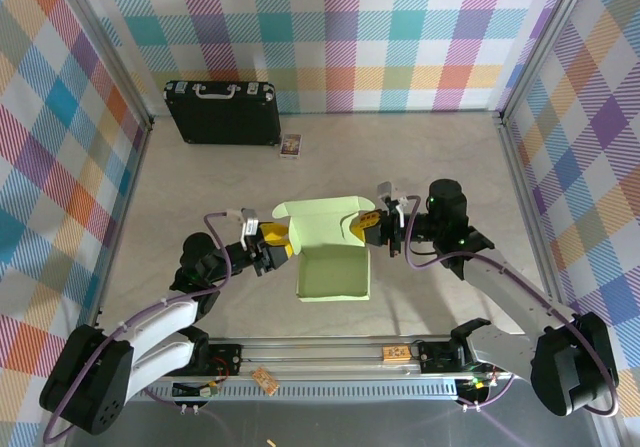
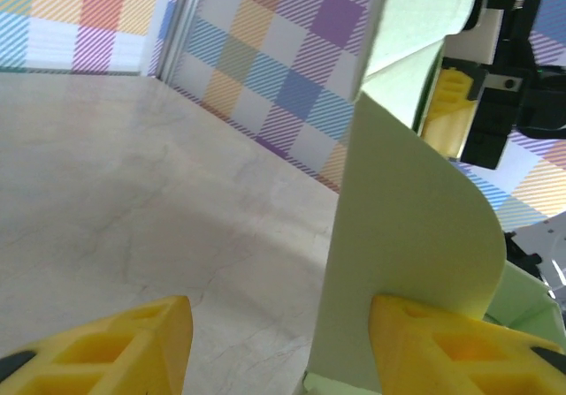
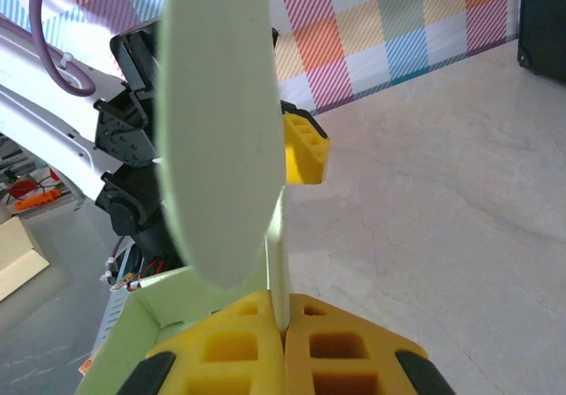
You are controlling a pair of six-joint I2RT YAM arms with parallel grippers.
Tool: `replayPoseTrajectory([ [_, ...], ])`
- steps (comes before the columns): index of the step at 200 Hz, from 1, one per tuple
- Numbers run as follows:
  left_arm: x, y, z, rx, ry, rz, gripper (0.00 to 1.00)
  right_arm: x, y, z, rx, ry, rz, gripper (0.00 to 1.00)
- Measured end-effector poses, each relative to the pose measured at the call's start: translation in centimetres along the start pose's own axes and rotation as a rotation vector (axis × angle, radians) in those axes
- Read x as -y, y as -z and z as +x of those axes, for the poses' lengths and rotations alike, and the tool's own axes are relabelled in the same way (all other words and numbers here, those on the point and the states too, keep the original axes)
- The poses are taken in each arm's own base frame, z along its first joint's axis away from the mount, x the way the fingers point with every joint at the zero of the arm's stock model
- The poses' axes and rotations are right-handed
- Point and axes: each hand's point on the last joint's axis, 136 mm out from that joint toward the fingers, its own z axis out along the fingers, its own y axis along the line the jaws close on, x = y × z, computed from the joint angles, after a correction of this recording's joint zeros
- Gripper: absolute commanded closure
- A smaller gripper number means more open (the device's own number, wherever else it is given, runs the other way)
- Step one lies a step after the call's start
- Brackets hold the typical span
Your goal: Fold the paper box
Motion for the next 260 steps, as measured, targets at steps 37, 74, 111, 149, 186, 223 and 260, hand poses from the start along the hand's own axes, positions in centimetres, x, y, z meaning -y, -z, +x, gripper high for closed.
replayPoseTrajectory([
  [37,0.6,-0.5,0.3,-0.006,-0.011,0.043,0.46,-0.3,0.0,0.0,0.004,-0.004,-0.031,1.00],
  [74,1.6,-1.4,0.4,-0.012,-0.025,0.096,0.52,-0.3,-0.1,0.0,0.006,-0.024,-0.058,1.00],
  [111,2.4,-2.0,0.3,-0.010,-0.039,0.144,0.61,-0.2,-0.1,-0.3,0.014,-0.026,-0.060,1.00],
  [149,2.7,-2.4,0.1,0.006,-0.046,0.180,0.78,-0.2,-0.1,-0.4,0.020,-0.022,-0.068,1.00],
  [186,3.1,-2.6,0.2,0.007,-0.048,0.204,0.94,-0.2,0.1,-0.5,0.023,-0.022,-0.074,1.00],
  [223,3.6,-2.5,0.0,0.013,-0.061,0.222,1.00,-0.3,0.3,-0.6,0.028,-0.018,-0.080,1.00],
  [260,3.9,-2.4,-0.4,0.025,-0.076,0.225,1.00,-0.4,0.3,-0.8,0.031,-0.009,-0.088,1.00],
])
